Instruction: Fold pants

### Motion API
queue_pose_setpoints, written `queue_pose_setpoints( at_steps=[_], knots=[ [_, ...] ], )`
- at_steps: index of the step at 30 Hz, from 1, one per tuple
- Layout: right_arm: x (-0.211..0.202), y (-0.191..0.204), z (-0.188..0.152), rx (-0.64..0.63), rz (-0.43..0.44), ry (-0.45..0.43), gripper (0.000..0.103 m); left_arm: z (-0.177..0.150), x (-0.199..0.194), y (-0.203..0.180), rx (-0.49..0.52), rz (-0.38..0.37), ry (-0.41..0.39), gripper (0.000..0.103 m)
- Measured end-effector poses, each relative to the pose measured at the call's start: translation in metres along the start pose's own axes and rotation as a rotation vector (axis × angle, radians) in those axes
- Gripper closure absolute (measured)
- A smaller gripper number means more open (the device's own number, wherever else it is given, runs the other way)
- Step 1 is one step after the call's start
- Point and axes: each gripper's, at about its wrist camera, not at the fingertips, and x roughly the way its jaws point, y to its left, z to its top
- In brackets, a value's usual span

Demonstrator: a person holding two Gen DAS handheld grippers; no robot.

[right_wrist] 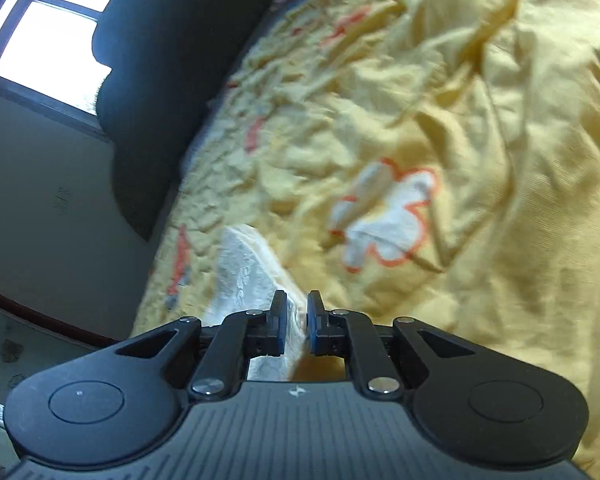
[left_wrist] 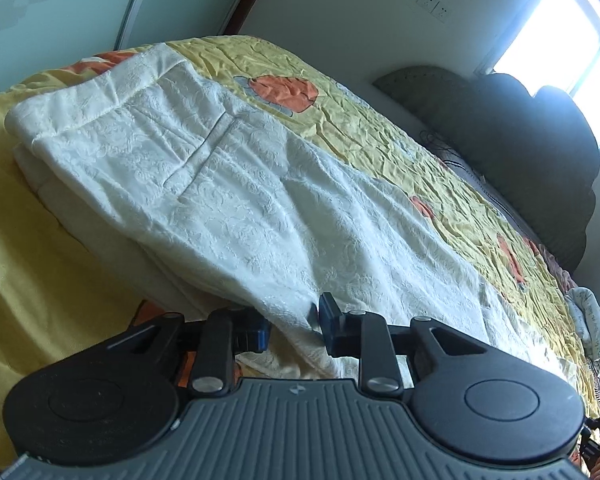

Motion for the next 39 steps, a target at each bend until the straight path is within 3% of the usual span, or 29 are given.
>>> queue_pose_setpoints(
  at_steps=[5, 8, 9, 11, 12, 13, 17, 20, 21, 22, 26, 28, 30, 35, 39],
  knots=[
    [-0.024, 0.017, 0.021, -0.079, -0.038, -0.112, 0.091, -0.008, -0.001, -0.001, 0.071, -0.039, -0.042, 0.063],
    [-0.008, 0.064, 0.028, -0.328, -0.053, -0.060, 0.088, -0.021, -0.002, -0.005, 0.146, -0.051, -0.104, 0.059],
    [0.003, 0.081, 0.027, -0.436, -0.082, -0.023, 0.083, -0.023, -0.003, -0.006, 0.152, -0.063, -0.109, 0.053],
    [0.037, 0.108, 0.026, -0.589, -0.133, 0.053, 0.060, -0.023, -0.002, -0.009, 0.166, -0.079, -0.104, 0.046],
    [0.052, 0.116, 0.026, -0.640, -0.150, 0.080, 0.038, -0.024, -0.002, -0.010, 0.174, -0.083, -0.104, 0.044],
    [0.065, 0.122, 0.026, -0.681, -0.163, 0.094, 0.025, -0.025, -0.002, -0.011, 0.179, -0.087, -0.103, 0.043],
    [0.102, 0.135, 0.025, -0.749, -0.162, 0.113, 0.025, -0.025, -0.002, -0.008, 0.167, -0.104, -0.103, 0.041],
    [0.119, 0.142, 0.016, -0.852, -0.194, 0.154, 0.029, -0.025, -0.003, -0.006, 0.154, -0.114, -0.104, 0.041],
    [0.123, 0.144, 0.013, -0.884, -0.203, 0.172, 0.043, -0.024, -0.003, -0.006, 0.153, -0.115, -0.105, 0.041],
    [0.126, 0.145, 0.011, -0.905, -0.202, 0.193, 0.050, -0.024, -0.003, -0.006, 0.153, -0.115, -0.105, 0.041],
    [0.127, 0.141, 0.004, -0.964, -0.205, 0.224, 0.051, -0.024, -0.002, -0.005, 0.152, -0.118, -0.105, 0.039],
    [0.127, 0.136, 0.007, -0.944, -0.225, 0.210, 0.079, -0.024, -0.001, -0.006, 0.154, -0.120, -0.104, 0.038],
    [0.120, 0.135, 0.015, -0.892, -0.188, 0.184, 0.092, -0.024, -0.001, -0.006, 0.155, -0.123, -0.104, 0.036],
    [0.100, 0.135, 0.028, -0.752, -0.051, 0.097, 0.095, -0.024, 0.000, -0.006, 0.155, -0.130, -0.104, 0.035],
    [0.122, 0.114, 0.029, -0.713, -0.152, 0.125, 0.096, -0.024, 0.000, -0.005, 0.153, -0.136, -0.103, 0.034]
  ],
)
